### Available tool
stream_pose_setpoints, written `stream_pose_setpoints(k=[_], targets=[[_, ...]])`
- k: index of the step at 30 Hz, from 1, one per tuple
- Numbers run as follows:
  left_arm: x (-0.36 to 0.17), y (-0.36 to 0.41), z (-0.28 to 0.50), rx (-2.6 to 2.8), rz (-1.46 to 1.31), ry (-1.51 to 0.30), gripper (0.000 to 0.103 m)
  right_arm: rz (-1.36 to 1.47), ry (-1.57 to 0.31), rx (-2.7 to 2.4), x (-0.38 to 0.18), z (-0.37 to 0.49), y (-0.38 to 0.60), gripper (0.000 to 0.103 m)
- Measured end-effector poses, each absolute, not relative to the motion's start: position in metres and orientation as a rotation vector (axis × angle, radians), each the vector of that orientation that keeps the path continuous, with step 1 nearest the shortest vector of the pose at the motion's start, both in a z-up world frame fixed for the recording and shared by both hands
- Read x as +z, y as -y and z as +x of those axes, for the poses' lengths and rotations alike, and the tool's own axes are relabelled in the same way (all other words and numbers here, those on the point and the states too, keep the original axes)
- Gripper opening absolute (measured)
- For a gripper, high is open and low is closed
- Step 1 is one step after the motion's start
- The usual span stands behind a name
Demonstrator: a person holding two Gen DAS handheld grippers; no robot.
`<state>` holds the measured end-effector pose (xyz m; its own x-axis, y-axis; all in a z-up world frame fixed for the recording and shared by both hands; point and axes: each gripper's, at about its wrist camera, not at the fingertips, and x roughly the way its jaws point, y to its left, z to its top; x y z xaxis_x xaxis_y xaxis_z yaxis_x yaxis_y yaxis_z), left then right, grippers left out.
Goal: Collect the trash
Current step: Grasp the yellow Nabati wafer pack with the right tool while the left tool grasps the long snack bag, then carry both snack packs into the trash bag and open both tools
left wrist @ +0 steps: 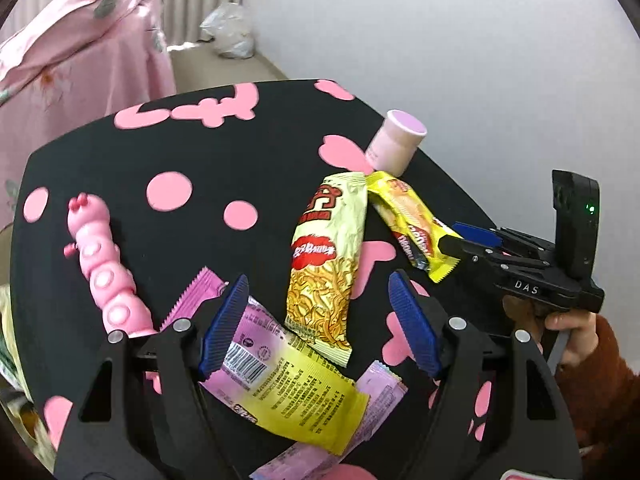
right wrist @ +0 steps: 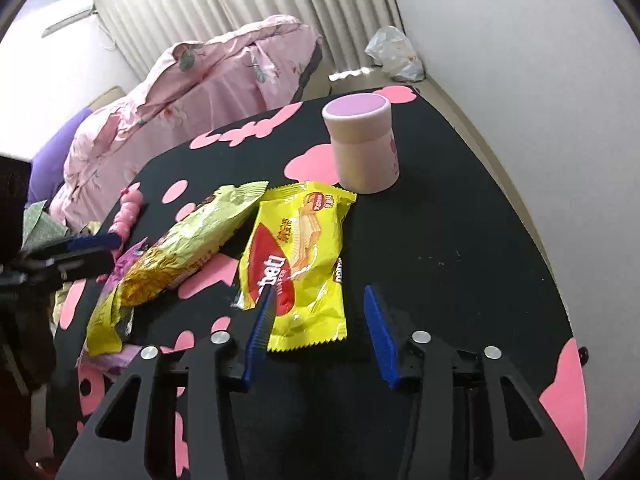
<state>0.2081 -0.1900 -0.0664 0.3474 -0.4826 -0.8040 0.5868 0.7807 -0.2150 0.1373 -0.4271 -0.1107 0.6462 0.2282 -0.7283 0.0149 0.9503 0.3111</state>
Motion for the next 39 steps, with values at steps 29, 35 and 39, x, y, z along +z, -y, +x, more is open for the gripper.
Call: stream_pose_setpoints(k=[29, 35, 39], targets=[[-0.001, 0.118, 0.146, -0.575, -0.009, -0.731, 0.029, 0.101, -0.671, 0.116, -0.011, 0.100, 0.379, 0.004], [0.012, 0.036, 0.132, -0.416, -0.108, -0.674, 0.029, -0.014, -0.618, 0.217, 0.021, 0.106, 0.310, 0.004], [0.016, -0.016, 0.122, -0.269, -0.142, -0.631, 0.029, -0.099, -0.605, 0.290, 0.035, 0.113, 0.261, 0.004]])
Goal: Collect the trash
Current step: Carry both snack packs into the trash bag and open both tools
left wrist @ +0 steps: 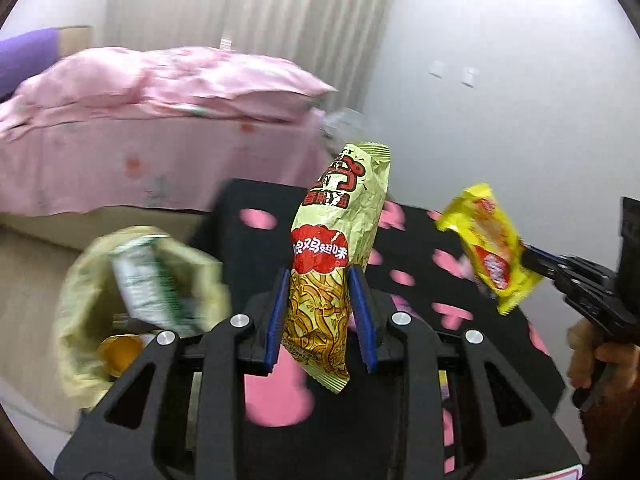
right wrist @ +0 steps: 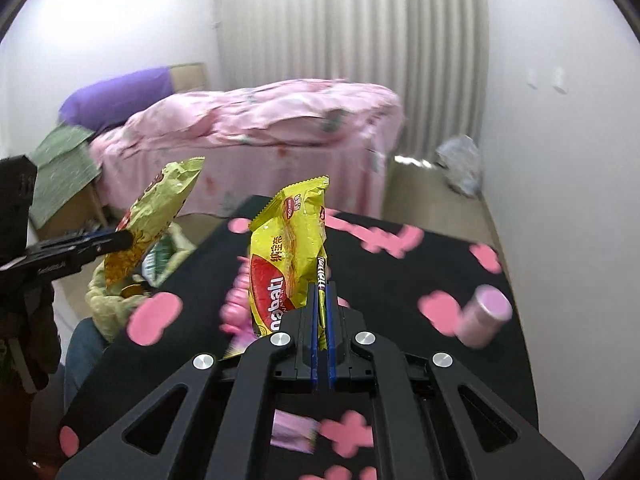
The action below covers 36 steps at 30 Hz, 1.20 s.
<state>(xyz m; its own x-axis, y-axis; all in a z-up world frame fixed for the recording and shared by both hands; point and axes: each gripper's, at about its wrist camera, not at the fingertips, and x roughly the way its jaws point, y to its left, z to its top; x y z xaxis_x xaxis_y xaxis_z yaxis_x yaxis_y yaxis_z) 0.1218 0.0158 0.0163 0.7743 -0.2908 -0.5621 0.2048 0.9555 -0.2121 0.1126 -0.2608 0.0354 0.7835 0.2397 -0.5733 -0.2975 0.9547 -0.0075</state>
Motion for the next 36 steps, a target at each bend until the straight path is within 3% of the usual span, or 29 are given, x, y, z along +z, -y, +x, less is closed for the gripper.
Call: stream_pose_setpoints(k=[11, 22, 36], targets=[[-0.003, -0.129, 0.104, -0.038, -0.310, -0.609, 0.030, -0.279, -0.597, 0.494, 0.046, 0.138, 0.122, 0.004], [-0.028, -0.164, 0.109, 0.153, -0.308, -0.646, 0.030, -0.306, -0.686, 0.585, 0.017, 0.182, 0.049, 0.004], [-0.089, -0.183, 0.146, 0.214, -0.358, -0.794, 0.030, -0.346, -0.937, 0.731, -0.087, 0.242, -0.035, 0.004]])
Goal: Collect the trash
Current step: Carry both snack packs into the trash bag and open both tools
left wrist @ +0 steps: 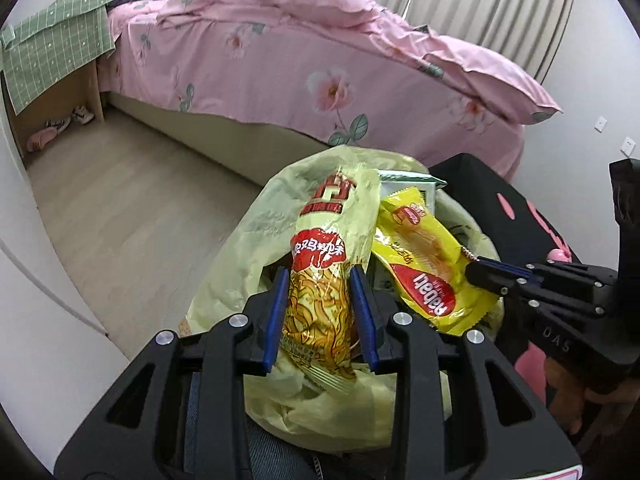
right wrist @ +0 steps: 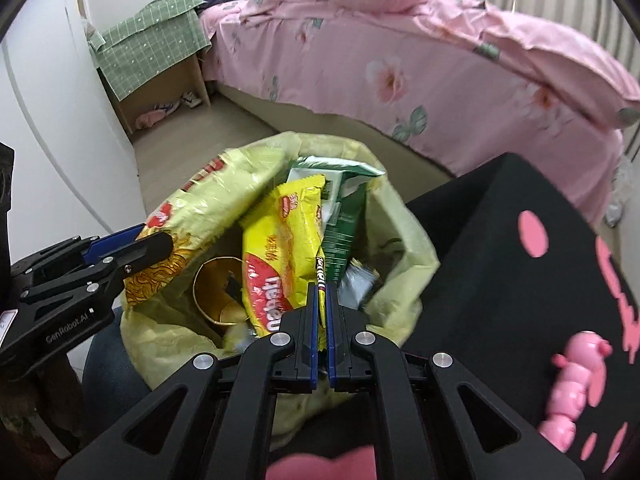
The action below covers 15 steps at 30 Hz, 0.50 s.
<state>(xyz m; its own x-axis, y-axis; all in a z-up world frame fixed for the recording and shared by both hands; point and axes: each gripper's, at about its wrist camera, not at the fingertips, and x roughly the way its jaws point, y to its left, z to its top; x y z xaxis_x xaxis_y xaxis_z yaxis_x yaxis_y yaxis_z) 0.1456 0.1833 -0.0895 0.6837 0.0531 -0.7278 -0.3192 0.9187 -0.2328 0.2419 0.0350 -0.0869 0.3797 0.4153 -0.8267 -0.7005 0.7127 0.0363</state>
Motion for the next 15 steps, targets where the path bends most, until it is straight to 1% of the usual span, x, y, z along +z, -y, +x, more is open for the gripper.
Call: stream_pose_setpoints(k=[5, 15], targets=[[-0.098, -0.188, 0.151, 0.213, -0.379, -0.805, 0.030, -0.276, -0.954, 0.745, -0.091, 0.246, -0.029, 0.004], [-0.101, -0.192, 0.158, 0.145, -0.458, -0.806, 0.030, -0.262, -0.934, 0.753, -0.090, 0.242, -0.023, 0.005]])
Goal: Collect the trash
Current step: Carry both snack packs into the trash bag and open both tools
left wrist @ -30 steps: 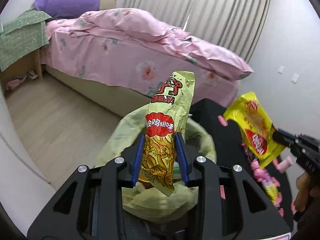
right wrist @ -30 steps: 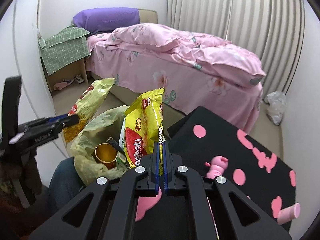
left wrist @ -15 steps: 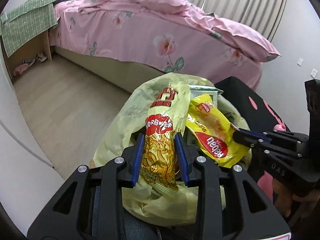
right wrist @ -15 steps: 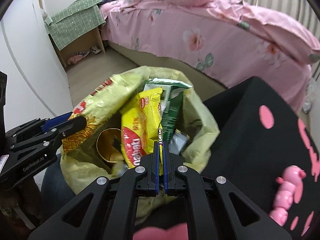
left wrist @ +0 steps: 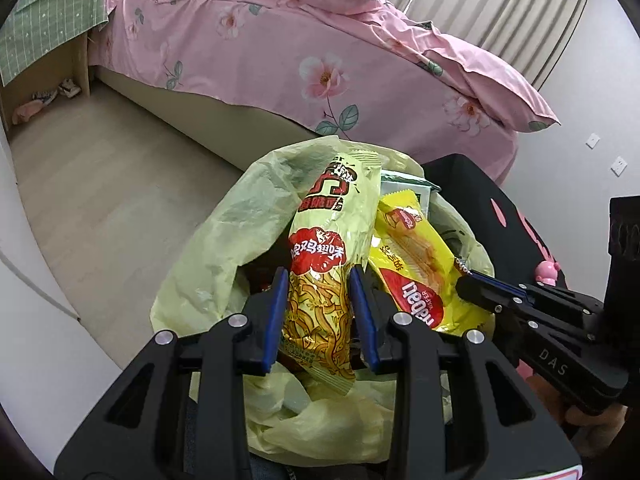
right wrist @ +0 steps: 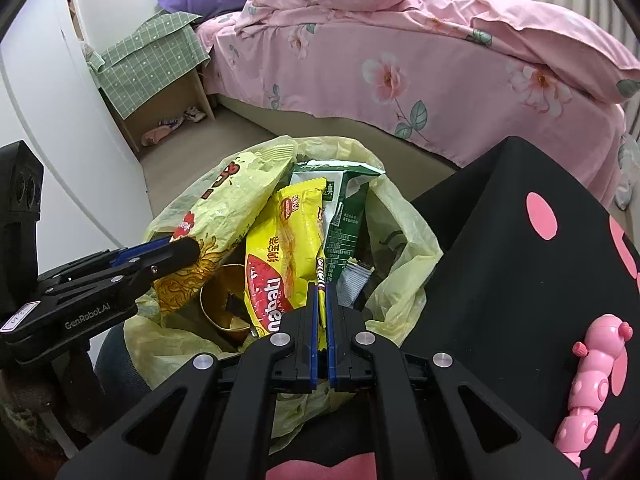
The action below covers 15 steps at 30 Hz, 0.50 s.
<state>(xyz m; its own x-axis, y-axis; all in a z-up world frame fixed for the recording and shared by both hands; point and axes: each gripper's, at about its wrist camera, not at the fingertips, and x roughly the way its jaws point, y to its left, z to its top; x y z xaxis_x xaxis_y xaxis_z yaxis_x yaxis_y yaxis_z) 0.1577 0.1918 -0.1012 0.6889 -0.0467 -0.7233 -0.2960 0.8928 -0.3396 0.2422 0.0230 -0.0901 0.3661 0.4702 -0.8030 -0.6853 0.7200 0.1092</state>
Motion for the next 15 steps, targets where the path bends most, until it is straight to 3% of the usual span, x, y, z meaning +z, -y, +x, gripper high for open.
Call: stream_pose_setpoints(k=[2, 5, 8, 15], targets=[[-0.100, -0.193, 0.155, 0.146, -0.475, -0.802, 0.031, -0.262, -0.929, 0.749, -0.088, 0.241, -0.021, 0.006], [-0.093, -0.197, 0.150, 0.143, -0.508, -0.782, 0.041, -0.264, -0.901, 0.726, -0.082, 0.238, -0.016, 0.010], [-0.079, -0.196, 0.144, 0.167, -0.494, -0.739, 0.050, -0.264, -0.883, 0.735, -0.072, 0.235, -0.009, 0.043], [-0.045, -0.182, 0.132, 0.156, -0.443, -0.687, 0.054, -0.252, -0.820, 0.719, -0.038, 0.223, 0.026, 0.043]])
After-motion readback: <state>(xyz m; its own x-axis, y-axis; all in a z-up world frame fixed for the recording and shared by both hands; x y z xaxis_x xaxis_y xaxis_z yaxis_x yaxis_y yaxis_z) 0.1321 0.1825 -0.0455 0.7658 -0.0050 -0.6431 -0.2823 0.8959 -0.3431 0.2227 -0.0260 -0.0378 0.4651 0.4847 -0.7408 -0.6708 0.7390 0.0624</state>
